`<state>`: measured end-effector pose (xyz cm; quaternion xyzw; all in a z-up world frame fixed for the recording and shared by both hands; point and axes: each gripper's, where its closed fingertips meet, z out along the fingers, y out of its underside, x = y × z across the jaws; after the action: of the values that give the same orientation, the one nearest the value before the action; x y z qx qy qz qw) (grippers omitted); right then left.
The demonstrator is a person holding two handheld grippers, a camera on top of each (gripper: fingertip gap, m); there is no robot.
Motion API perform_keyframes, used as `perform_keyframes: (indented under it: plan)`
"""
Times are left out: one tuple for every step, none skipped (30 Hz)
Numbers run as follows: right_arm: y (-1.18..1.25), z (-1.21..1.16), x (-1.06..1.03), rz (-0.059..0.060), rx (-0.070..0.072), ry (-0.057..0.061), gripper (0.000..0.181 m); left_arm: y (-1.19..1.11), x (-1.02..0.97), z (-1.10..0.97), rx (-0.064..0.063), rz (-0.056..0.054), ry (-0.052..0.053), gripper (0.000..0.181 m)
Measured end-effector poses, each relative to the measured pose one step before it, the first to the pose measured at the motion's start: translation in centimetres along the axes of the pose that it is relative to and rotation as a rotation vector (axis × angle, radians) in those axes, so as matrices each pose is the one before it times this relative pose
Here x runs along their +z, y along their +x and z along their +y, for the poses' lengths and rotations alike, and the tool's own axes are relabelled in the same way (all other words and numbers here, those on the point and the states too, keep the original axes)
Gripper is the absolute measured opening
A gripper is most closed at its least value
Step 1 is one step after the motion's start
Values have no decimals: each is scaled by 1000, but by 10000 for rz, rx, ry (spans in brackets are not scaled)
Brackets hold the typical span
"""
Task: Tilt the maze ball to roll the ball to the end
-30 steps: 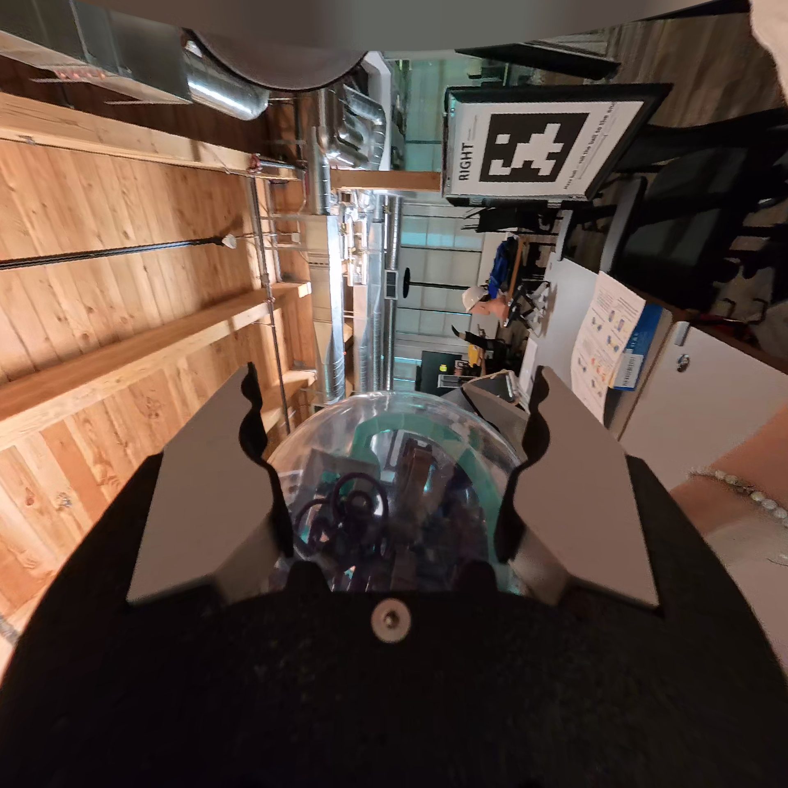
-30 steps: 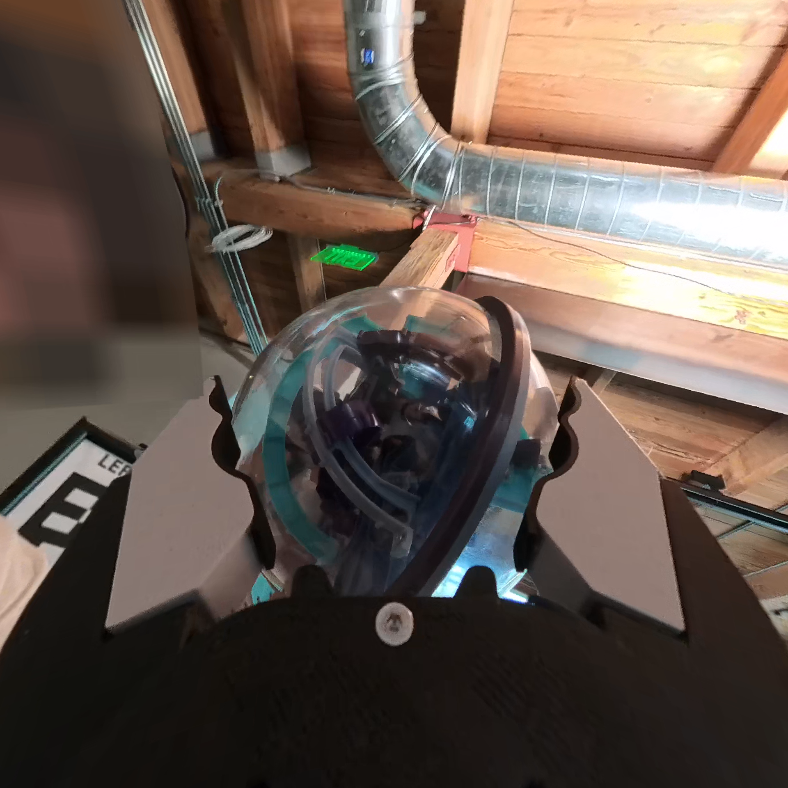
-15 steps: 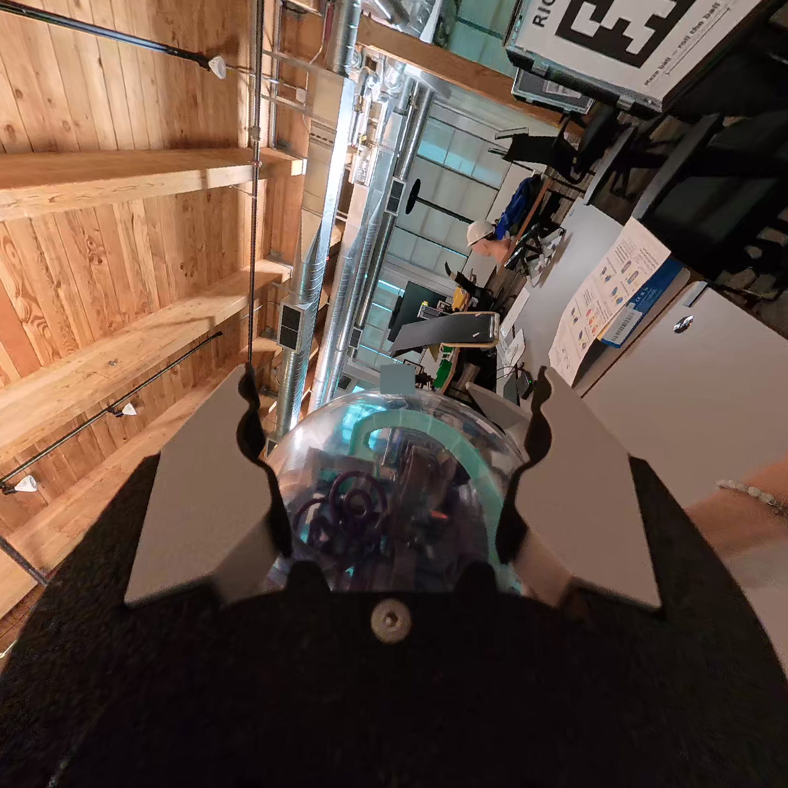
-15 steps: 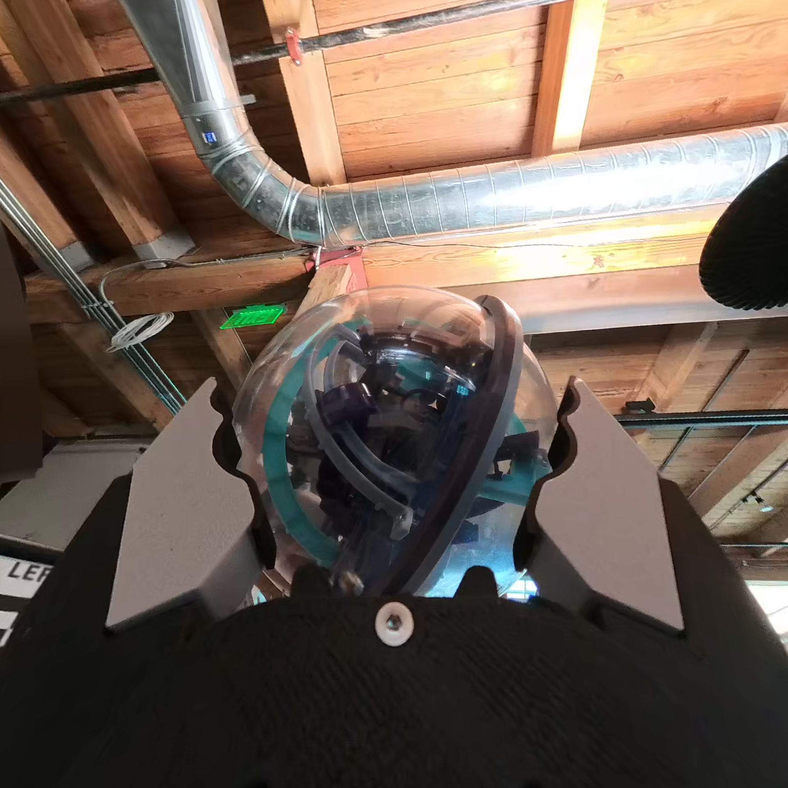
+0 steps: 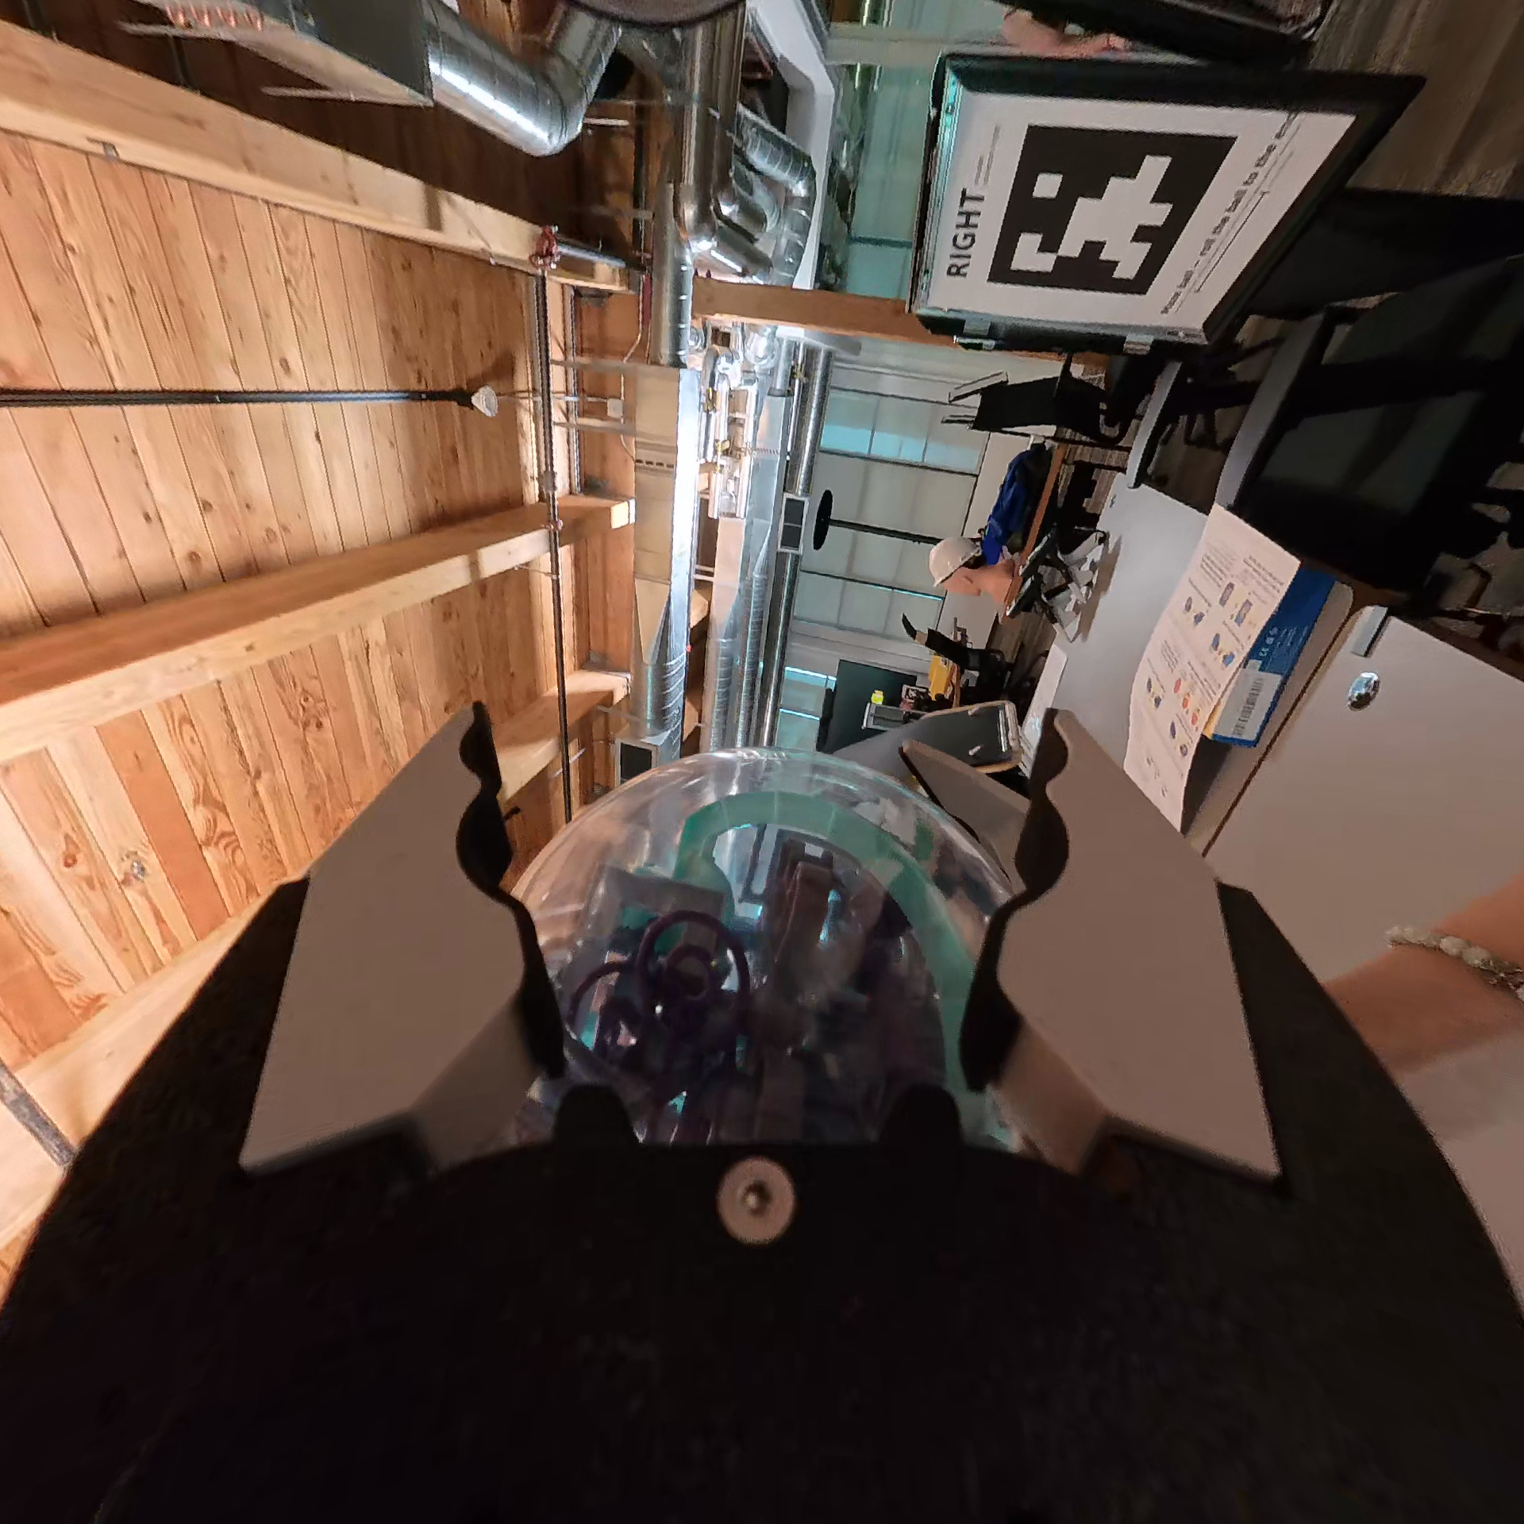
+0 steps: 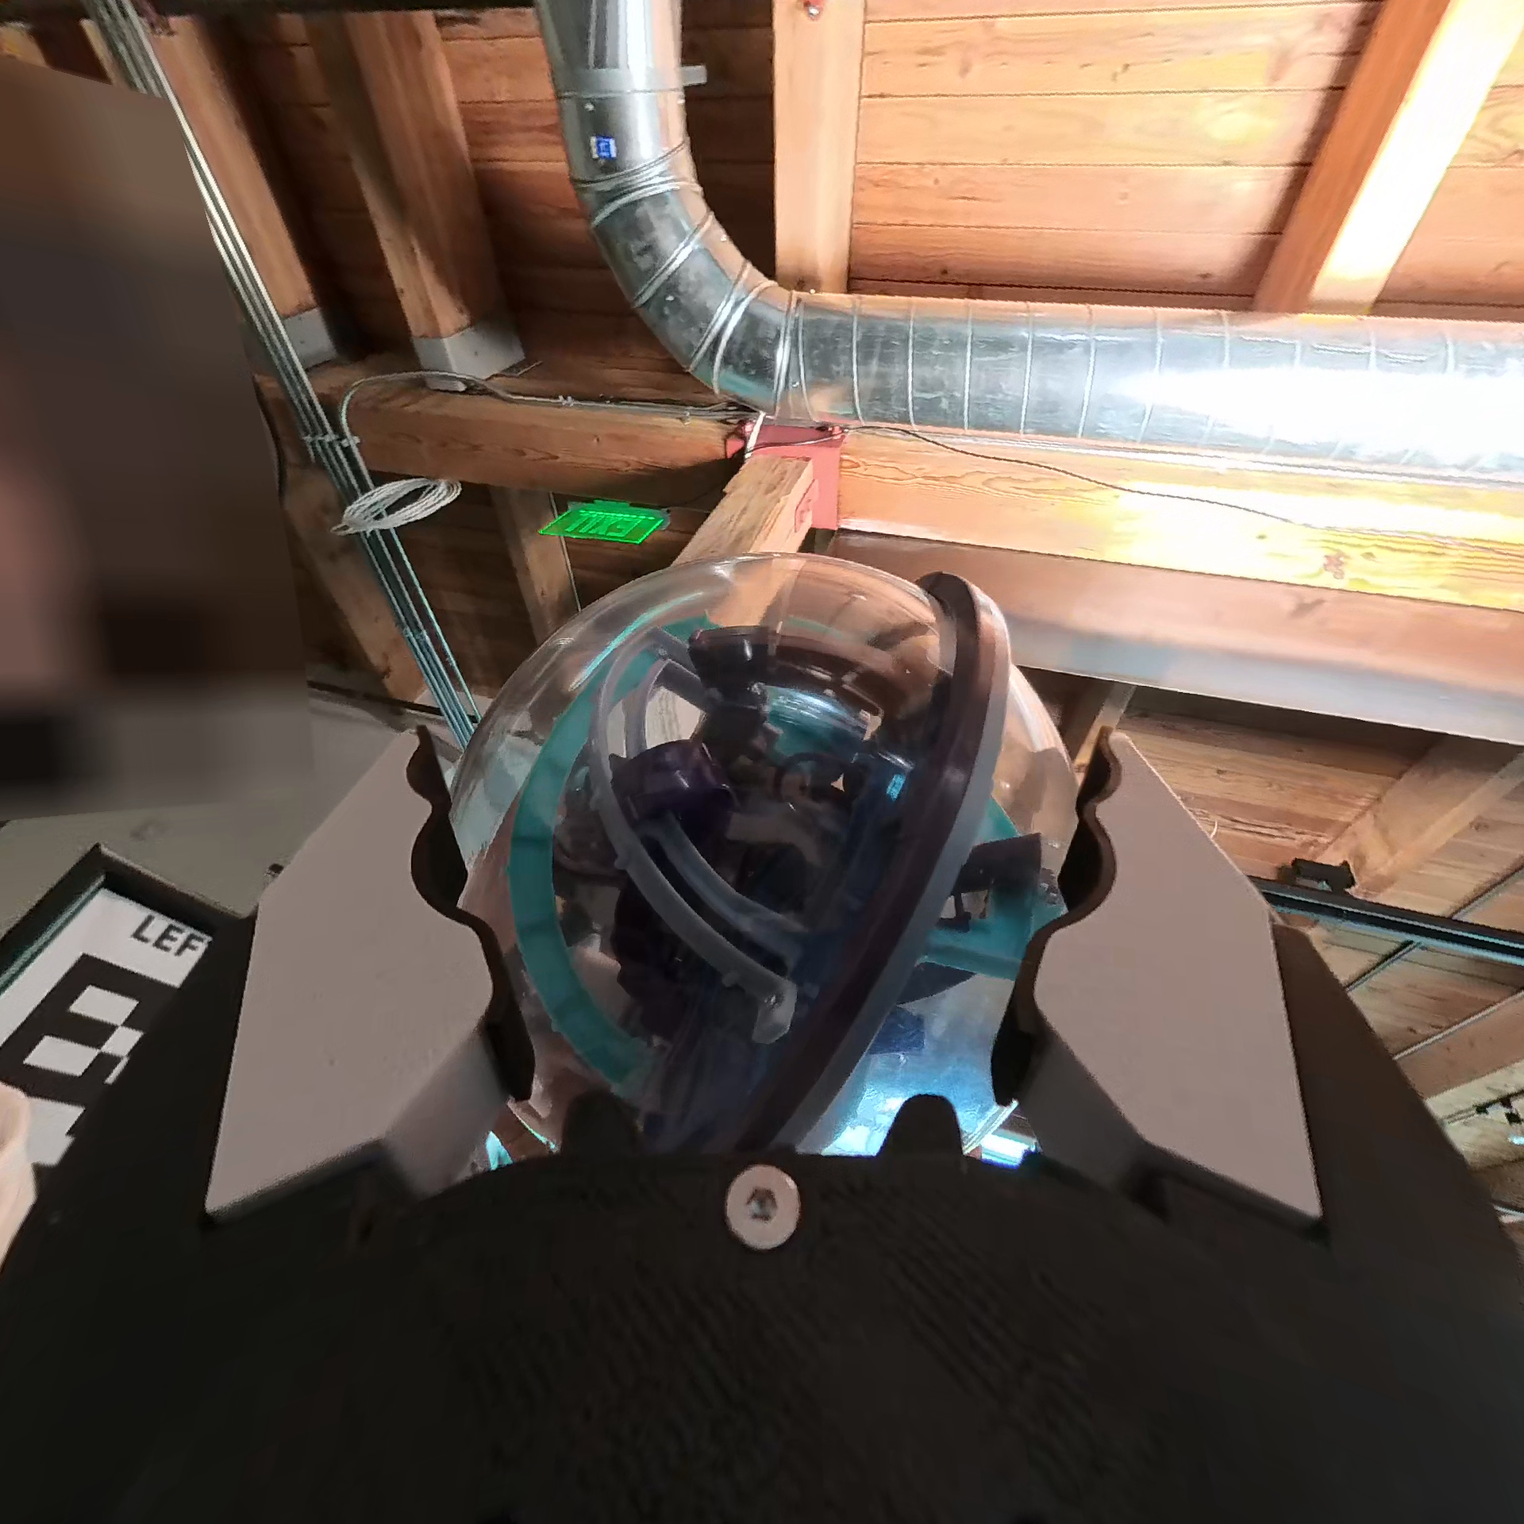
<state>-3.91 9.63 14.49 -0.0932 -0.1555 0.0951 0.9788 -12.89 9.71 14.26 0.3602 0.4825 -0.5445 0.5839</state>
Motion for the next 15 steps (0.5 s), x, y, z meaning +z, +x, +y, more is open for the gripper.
perform_keyframes:
  plan:
    - [-446, -92, 230, -99, -111, -27, 146, 4, 13, -478, 63, -10, 105, 123]
    - [-370, -95, 184, -102, -77, -23, 146, 40, 23, -388, 71, -3, 73, 123]
    - [-256, -65, 133, -86, -25, -21, 146, 79, 47, -276, 84, 2, 24, 123]
    - [-207, -41, 80, -73, -13, -24, 147, 85, 60, -203, 81, -6, -3, 123]
    - [-236, -49, 126, -26, -7, -41, 147, 76, 65, -245, 86, -34, -3, 124]
    - [-575, -163, 247, -76, -84, -53, 146, 136, 26, -601, 134, -21, 97, 124]
    - [-1118, -248, 386, -261, -290, -54, 147, 249, 60, -1073, 211, 37, 189, 124]
    - [-1336, -188, 439, -399, -483, -62, 148, 302, 125, -1023, 286, 95, 57, 125]
    - [-546, 49, 109, -337, -628, 16, 149, -34, 53, 67, 49, 40, -62, 125]
    - [2186, 581, -626, 603, 313, 57, 148, -1011, -70, 2533, -696, -271, -394, 126]
    - [4114, 1268, -1145, 1551, 1260, -93, 146, -1530, -187, 3987, -1118, -432, -781, 129]
    - [2993, 814, -997, 1188, 942, 76, 146, -786, -124, 2584, -779, -126, -553, 129]
    - [568, 452, -797, 306, 296, 146, 147, 405, -119, 511, -122, 165, -275, 128]
    - [-860, 170, -561, -172, -107, 81, 147, 1076, -146, -453, 381, 326, -45, 128]
    - [-695, -113, -301, -136, -211, 117, 147, 524, -171, -317, 136, 102, 125, 129]
